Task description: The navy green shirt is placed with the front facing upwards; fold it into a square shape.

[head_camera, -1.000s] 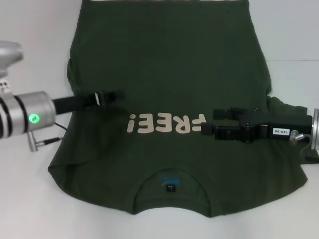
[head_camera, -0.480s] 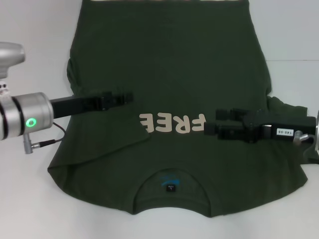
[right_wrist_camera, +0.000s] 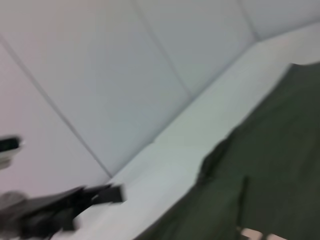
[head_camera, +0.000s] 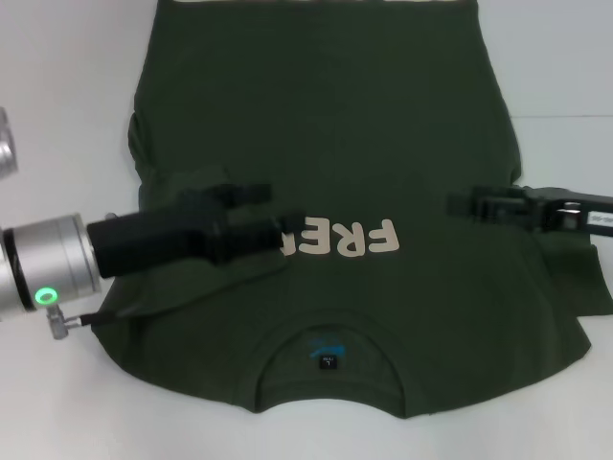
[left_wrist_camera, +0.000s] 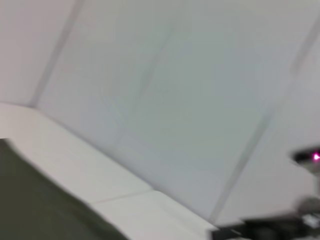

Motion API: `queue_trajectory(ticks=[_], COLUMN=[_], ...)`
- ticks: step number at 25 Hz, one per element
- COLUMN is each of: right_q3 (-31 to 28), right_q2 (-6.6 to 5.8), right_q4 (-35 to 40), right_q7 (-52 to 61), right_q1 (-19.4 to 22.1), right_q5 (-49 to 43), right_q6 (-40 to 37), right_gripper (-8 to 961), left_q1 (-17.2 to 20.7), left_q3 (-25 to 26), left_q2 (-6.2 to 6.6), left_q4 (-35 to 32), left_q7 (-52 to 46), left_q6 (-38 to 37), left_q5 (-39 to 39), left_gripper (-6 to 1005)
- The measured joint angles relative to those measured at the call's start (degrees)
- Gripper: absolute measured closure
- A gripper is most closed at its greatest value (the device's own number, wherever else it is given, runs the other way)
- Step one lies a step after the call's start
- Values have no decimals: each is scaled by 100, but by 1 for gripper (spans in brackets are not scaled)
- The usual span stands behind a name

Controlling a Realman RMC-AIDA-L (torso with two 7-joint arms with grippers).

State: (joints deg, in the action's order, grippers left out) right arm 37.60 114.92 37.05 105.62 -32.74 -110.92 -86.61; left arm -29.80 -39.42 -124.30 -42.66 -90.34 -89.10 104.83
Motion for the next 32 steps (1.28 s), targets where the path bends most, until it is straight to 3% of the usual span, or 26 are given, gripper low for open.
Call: queue_trajectory(ticks=[7, 9, 13, 26, 32], right_q3=[-42, -60, -122, -213, -271], right_q2=[-417, -466, -523, -658, -622], right_q4=[3, 12, 21, -40, -67], right_q7=[1116, 1358, 1853, 3022, 3192], right_q1=[112, 148, 272, 626, 642], right_q5=[-419, -502, -588, -1052, -1179], right_q6=[407, 476, 602, 1342, 1617], right_gripper=[61, 61, 61, 61, 61], left_q1=[0, -28, -92, -157, -157], left_q3=[-871, -1043, -1278, -1298, -1296], left_q2=[15, 15, 7, 28, 29], left_q4=[92, 19, -72, -80, -85], left_q7=[1226, 1327, 1371, 1469, 1472], left_q6=[-147, -115, -66, 10, 20], left_q5=[324, 631, 1065, 1093, 1092], left_gripper=[170, 170, 170, 170, 170])
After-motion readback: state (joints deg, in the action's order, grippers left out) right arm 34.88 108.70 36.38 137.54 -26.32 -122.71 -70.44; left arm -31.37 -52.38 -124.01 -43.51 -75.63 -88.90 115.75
